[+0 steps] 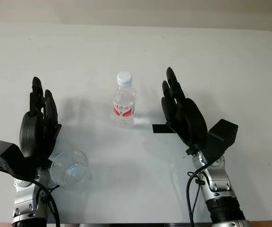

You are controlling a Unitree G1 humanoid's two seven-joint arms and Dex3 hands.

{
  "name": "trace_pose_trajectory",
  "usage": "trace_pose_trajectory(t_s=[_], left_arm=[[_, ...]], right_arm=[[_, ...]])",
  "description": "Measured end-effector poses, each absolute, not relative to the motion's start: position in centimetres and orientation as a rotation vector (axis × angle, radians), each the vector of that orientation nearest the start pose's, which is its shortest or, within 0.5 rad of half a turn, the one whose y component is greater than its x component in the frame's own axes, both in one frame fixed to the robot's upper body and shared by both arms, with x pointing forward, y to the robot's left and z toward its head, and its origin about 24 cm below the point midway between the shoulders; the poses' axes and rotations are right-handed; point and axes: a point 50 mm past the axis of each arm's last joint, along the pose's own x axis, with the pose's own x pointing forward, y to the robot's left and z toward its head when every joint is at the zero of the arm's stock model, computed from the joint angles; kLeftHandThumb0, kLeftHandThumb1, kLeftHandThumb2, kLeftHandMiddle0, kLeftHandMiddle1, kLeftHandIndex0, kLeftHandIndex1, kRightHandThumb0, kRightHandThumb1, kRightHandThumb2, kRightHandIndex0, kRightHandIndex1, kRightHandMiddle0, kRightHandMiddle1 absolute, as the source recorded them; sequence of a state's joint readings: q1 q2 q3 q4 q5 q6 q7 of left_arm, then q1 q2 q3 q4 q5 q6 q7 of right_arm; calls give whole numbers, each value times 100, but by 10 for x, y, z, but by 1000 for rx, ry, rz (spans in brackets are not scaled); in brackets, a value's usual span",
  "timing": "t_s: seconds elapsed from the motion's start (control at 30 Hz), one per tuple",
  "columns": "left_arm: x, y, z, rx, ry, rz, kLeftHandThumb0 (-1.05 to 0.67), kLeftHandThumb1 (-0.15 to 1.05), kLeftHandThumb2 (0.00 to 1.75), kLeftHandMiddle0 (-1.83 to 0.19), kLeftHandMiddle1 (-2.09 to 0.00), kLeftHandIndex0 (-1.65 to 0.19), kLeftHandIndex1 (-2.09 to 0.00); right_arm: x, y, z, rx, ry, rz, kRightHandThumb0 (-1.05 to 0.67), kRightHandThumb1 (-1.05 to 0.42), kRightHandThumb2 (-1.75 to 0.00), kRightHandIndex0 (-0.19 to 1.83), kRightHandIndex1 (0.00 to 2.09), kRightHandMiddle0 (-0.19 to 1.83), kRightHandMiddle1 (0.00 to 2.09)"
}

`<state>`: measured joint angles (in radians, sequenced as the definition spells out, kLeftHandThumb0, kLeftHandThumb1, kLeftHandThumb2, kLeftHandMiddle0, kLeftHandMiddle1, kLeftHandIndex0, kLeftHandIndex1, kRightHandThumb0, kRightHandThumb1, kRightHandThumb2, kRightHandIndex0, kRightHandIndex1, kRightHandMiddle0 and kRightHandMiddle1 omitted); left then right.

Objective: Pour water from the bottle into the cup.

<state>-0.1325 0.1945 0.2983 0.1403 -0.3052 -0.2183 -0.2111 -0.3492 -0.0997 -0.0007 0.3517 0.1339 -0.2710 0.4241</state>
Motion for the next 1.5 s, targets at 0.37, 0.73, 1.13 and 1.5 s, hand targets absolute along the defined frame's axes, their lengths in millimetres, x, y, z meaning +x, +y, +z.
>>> trace_pose_trajectory(t_s=[0.37, 0.73, 1.13, 1.5], left_arm=[[271, 245, 83, -90, -294, 82, -75, 105, 54, 19, -3, 19, -4], [272, 246, 84, -87, -298, 89, -75, 105, 55, 19, -3, 19, -3], [273, 246, 85, -89, -299, 96, -74, 105, 53, 19, -1, 19, -1], [273, 247, 85, -88, -300, 105, -74, 105, 53, 19, -2, 18, -3]], right_arm=[[333, -106, 96, -110, -296, 603, -95, -92, -4, -19, 0, -19, 0], [345, -81, 95, -101, -262, 702, -94, -90, -5, -19, 0, -19, 0], [348, -57, 94, -62, -233, 796, -88, -89, -5, -19, 0, -19, 0], [347, -45, 92, 26, -176, 882, -71, -84, -4, -6, 7, -5, 8]])
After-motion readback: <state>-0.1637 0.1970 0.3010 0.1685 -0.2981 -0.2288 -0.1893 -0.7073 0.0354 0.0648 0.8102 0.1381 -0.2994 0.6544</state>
